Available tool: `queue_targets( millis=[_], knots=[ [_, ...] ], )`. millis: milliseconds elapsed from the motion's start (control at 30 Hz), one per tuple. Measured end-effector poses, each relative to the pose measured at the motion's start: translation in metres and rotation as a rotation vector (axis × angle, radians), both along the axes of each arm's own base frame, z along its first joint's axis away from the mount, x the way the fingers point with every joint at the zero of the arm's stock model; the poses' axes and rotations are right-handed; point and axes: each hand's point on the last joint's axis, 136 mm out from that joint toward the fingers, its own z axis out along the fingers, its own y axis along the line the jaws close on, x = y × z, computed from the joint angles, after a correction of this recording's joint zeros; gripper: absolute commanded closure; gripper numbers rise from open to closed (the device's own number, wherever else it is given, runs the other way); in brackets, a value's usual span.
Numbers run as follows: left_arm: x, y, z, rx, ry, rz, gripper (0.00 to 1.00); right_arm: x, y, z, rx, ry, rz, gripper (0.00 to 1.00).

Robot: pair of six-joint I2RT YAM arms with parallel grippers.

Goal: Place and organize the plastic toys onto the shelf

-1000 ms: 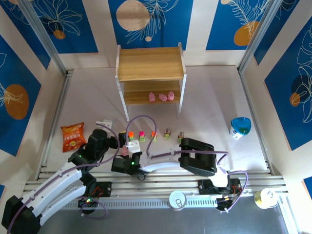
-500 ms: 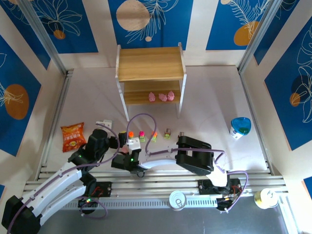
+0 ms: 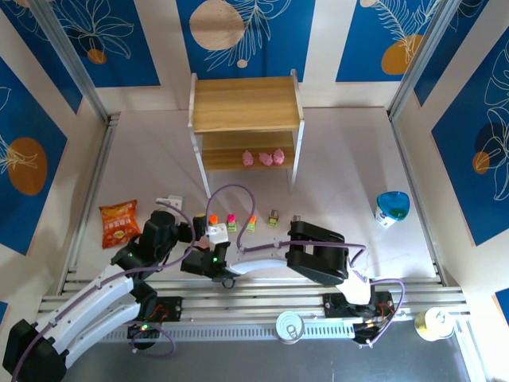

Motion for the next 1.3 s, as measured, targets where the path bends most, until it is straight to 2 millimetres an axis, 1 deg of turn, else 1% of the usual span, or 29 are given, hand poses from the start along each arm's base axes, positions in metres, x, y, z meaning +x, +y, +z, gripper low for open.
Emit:
queue_targets(
  millis=[333,633,833,900,1000,1133,1300],
  knots=[
    [0.000,0.000,0.000,0.000,0.000,0.000,0.00,0.000,-0.001,-0.003,-0.004,0.004,-0.007,0.58],
    [0.000,0.000,0.000,0.000,0.000,0.000,0.00,0.000,0.000,-0.002,0.004,0.001,-0.009,0.67],
    [0.000,0.000,0.000,0.000,0.000,-0.001,0.00,0.000,-0.001,-0.002,0.006,-0.015,-0.007,0.69],
    [0.000,0.000,0.000,0.000,0.000,-0.001,0.00,-0.001,-0.006,-0.001,0.003,-0.017,-0.007,0.69],
    [0.000,0.000,0.000,-0.001,0.000,-0.001,0.00,-0.003,-0.021,0.002,-0.026,-0.020,-0.011,0.69],
    [0.000,-0.001,0.000,-0.003,0.001,-0.007,0.00,-0.004,-0.035,0.018,-0.028,-0.037,-0.019,0.72],
    [-0.001,-0.003,0.001,-0.009,-0.002,-0.017,0.00,-0.003,-0.047,0.052,0.022,-0.073,-0.034,0.73]
  ],
)
